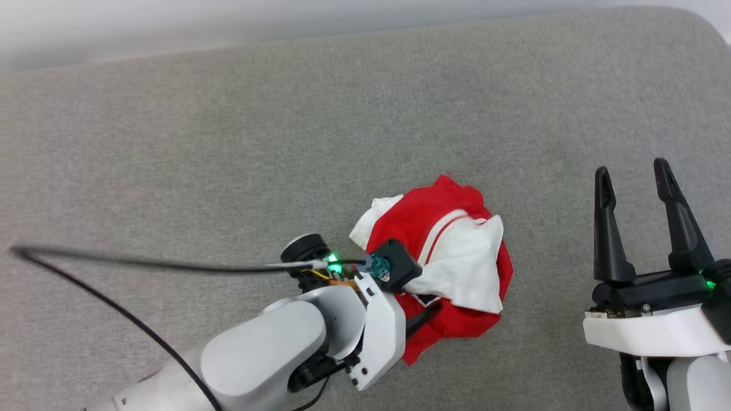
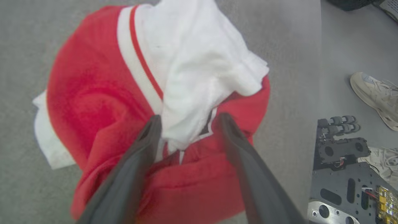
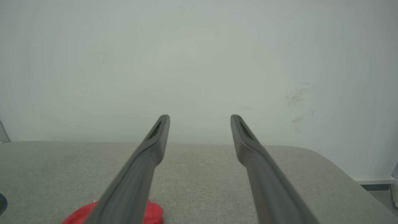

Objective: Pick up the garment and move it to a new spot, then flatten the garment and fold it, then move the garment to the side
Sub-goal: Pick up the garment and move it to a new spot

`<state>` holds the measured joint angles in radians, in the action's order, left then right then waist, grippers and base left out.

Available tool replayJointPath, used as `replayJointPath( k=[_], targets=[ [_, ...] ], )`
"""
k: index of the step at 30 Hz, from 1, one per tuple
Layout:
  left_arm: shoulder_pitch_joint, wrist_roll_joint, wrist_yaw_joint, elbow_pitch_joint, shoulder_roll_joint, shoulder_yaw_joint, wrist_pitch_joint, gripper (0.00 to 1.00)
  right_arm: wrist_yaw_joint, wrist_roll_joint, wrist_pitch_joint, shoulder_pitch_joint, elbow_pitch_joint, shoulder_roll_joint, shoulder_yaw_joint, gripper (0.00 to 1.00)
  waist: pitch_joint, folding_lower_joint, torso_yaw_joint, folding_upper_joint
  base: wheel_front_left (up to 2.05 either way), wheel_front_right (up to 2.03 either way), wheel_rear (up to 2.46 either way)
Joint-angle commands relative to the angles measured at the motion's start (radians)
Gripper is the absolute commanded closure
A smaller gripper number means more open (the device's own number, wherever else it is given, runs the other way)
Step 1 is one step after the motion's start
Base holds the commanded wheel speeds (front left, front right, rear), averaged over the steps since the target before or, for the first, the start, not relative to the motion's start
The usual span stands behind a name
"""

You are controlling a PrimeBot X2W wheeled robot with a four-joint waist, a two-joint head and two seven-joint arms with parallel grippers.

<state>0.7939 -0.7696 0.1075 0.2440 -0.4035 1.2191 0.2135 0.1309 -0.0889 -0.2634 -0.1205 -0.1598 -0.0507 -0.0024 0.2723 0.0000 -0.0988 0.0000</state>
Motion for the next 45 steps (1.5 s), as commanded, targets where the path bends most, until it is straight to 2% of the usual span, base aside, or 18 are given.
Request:
replayJointPath(
  k=[1, 7, 9, 15, 21, 26, 30, 34, 40, 45],
  targets=[
    [0.006, 0.016, -0.012, -0.011, 0.002, -0.008, -0.023, 0.00, 0.000, -0.003, -0.002, 0.007, 0.003, 0.001, -0.001, 0.00, -0.021, 0.0000, 0.012, 0.0000, 0.00, 0.00, 0.00],
    [-0.005, 0.074, -0.090, -0.100, -0.004, -0.046, -0.132, 0.00, 0.000, 0.003, -0.002, 0.032, 0.014, 0.001, -0.021, 0.00, -0.080, 0.0000, 0.041, 0.0000, 0.00, 0.00, 0.00],
    [-0.014, 0.085, -0.128, -0.131, -0.016, -0.068, -0.167, 0.00, 0.000, 0.009, -0.002, 0.045, 0.017, 0.001, -0.023, 0.00, -0.098, 0.0000, 0.050, 0.0000, 0.00, 0.00, 0.00],
    [-0.076, 0.105, -0.266, -0.185, -0.053, -0.158, -0.301, 0.00, 0.000, 0.013, -0.002, 0.070, 0.020, 0.001, -0.015, 0.00, -0.144, 0.0000, 0.074, 0.0000, 0.00, 0.00, 0.00],
    [-0.175, 0.139, -0.428, -0.192, -0.104, -0.257, -0.443, 0.00, 0.000, 0.016, -0.002, 0.095, 0.022, 0.001, -0.015, 0.00, -0.173, 0.0000, 0.094, 0.0000, 0.00, 0.00, 0.00],
    [-0.286, 0.163, -0.549, -0.221, -0.130, -0.364, -0.477, 0.00, 0.000, 0.018, -0.002, 0.102, 0.028, 0.001, -0.028, 0.00, -0.185, 0.0000, 0.107, 0.0000, 0.00, 0.00, 0.00],
    [-0.396, 0.214, -0.618, -0.273, -0.118, -0.483, -0.480, 0.00, 0.000, 0.019, -0.002, 0.104, 0.032, 0.001, -0.035, 0.00, -0.188, 0.0000, 0.111, 0.0000, 0.00, 0.00, 0.00],
    [-0.521, 0.285, -0.651, -0.309, -0.088, -0.597, -0.481, 0.00, 0.000, 0.009, -0.002, 0.115, 0.050, 0.001, -0.034, 0.00, -0.197, 0.0000, 0.114, 0.0000, 0.00, 0.00, 0.00],
    [-0.685, 0.364, -0.611, -0.313, -0.021, -0.730, -0.480, 0.00, 0.000, -0.025, -0.002, 0.144, 0.079, 0.001, -0.027, 0.00, -0.216, 0.0000, 0.122, 0.0000, 0.00, 0.00, 0.00],
    [-0.788, 0.419, -0.574, -0.310, 0.046, -0.804, -0.480, 0.00, 0.000, -0.040, -0.002, 0.181, 0.101, 0.001, -0.026, 0.00, -0.231, 0.0000, 0.131, 0.0000, 0.00, 0.00, 0.00]
  ],
)
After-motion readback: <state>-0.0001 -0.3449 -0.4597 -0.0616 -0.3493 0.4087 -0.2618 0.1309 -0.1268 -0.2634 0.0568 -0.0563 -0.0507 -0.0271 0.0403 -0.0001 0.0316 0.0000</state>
